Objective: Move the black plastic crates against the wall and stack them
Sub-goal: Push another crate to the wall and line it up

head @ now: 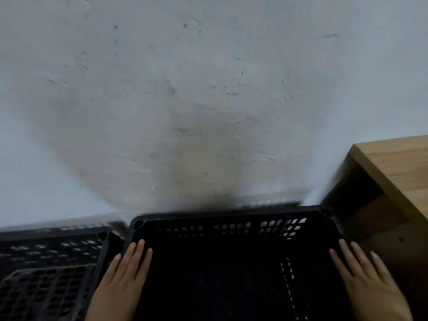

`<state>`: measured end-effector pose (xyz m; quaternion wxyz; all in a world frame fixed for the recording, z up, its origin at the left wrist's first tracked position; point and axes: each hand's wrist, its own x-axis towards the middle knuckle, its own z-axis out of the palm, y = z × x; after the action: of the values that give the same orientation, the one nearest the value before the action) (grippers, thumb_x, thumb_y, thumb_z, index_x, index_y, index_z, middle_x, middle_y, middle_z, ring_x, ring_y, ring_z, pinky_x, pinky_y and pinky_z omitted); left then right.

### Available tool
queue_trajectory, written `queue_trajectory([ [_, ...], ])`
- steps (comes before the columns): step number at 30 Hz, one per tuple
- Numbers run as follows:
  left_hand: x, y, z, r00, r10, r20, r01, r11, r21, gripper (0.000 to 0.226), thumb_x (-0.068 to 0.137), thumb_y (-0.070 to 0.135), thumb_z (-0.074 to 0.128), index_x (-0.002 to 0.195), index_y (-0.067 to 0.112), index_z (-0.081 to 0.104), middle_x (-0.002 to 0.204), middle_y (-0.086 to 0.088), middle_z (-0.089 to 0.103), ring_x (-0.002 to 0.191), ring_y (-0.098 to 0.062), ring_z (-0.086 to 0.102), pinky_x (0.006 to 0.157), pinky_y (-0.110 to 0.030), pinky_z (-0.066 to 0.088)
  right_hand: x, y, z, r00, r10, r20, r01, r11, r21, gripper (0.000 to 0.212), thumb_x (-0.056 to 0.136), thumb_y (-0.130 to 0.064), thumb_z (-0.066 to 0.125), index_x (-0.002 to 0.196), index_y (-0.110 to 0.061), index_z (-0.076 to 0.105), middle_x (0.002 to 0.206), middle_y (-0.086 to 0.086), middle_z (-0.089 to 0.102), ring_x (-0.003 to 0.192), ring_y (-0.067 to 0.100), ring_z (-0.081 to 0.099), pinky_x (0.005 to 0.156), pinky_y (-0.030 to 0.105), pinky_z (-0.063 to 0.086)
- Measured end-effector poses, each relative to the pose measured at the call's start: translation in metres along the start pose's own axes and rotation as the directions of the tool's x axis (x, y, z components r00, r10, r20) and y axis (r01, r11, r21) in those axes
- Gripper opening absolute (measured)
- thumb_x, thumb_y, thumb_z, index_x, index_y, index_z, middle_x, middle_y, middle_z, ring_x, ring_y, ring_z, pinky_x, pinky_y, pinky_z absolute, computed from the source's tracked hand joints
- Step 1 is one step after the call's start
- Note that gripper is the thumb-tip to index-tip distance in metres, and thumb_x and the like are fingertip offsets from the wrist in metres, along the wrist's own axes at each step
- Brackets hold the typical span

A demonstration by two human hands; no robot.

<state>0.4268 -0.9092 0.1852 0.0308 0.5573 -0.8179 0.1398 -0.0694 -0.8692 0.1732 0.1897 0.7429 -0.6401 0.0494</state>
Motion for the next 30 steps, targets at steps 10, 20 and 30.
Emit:
queue_trajectory([
  [10,0.013,-0.014,0.008,0.999,-0.049,-0.013,0.049,0.999,-0.006,0.055,0.097,0.029,0.002,0.148,0.015,0.014,0.159,-0.005,0.004,0.147,-0.020,0.001,0.117,-0.037,0.000,0.018,-0.015,0.002,0.997,0.057,0.049,-0.056,0.998,-0.008,0.080,0.073,-0.017,0.028,0.149,-0.019,0.005,0.159,0.002,-0.002,0.146,0.015,-0.003,0.115,0.038,0.001],
  [20,0.002,-0.014,-0.009,0.994,-0.090,0.057,0.090,0.996,0.006,0.073,0.075,0.042,0.035,0.140,0.010,0.031,0.160,-0.005,-0.002,0.146,-0.019,-0.006,0.117,-0.039,-0.005,0.037,-0.052,-0.024,0.990,0.109,0.092,-0.113,0.993,0.038,0.089,0.059,-0.021,0.037,0.145,-0.018,0.015,0.159,-0.001,-0.007,0.146,0.016,-0.004,0.115,0.045,0.001],
  [30,-0.106,-0.039,-0.087,0.954,-0.278,0.117,0.277,0.961,0.018,0.073,0.072,0.042,0.033,0.131,0.003,0.050,0.144,-0.022,0.040,0.145,-0.017,-0.014,0.116,-0.040,-0.006,-0.002,-0.164,-0.114,0.991,0.084,0.107,-0.101,0.981,0.163,0.099,0.034,-0.016,0.083,0.129,-0.008,0.053,0.141,0.014,0.043,0.145,0.017,-0.010,0.115,0.044,-0.004],
])
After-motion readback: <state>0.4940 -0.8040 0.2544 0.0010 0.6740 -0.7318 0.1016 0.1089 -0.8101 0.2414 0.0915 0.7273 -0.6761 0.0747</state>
